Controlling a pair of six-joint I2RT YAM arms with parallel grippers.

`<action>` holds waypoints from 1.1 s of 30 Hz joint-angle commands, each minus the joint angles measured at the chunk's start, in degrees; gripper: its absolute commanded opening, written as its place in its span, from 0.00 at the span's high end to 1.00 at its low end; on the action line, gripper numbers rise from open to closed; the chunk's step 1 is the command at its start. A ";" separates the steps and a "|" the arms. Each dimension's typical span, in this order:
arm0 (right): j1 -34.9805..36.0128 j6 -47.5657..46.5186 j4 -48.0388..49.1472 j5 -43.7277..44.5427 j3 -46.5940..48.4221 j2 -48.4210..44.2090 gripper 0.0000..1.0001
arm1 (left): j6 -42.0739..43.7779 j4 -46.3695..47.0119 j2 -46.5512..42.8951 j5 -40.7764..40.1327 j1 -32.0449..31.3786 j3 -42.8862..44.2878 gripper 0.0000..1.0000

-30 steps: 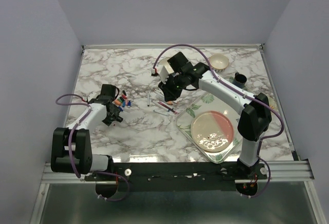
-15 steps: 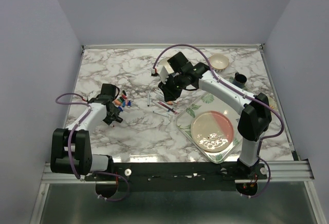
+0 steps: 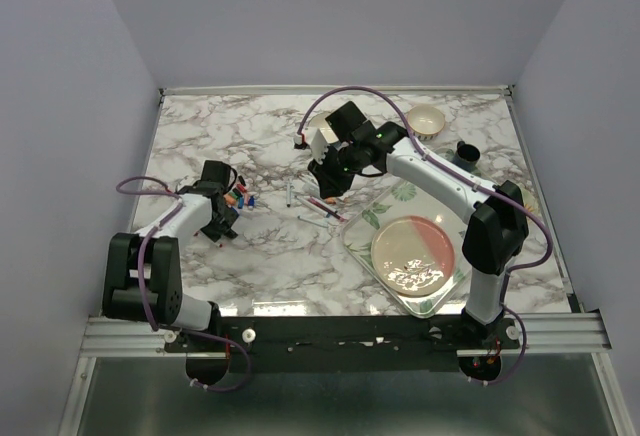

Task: Open the pen caps
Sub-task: Grab a pen on the table with the left arm

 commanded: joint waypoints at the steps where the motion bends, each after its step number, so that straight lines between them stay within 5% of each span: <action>1: 0.46 -0.54 -1.05 -1.32 -0.66 -1.44 0.70 | 0.86 0.77 2.24 0.19 -0.61 0.55 0.51; 5: 0.46 -0.54 -1.14 -1.50 -0.66 -1.61 0.70 | 1.03 1.30 3.21 -0.17 -0.70 0.02 0.52; 15: 0.46 -0.63 -1.14 -1.85 -0.92 -1.88 0.71 | 1.56 1.04 0.40 -0.52 -0.79 0.02 0.83; 23: 0.46 -1.77 0.00 -6.41 -2.94 -4.94 0.72 | 5.07 0.77 -17.86 0.79 -0.88 -1.12 1.00; 27: 0.46 -2.12 2.81 -12.55 -5.40 -8.19 0.74 | 9.73 6.82 -27.97 10.79 -0.96 -6.54 1.00; 33: 0.37 2.70 15.86 -23.71 -14.97 -14.53 0.73 | 7.73 37.73 -38.71 41.55 -1.05 -21.65 1.00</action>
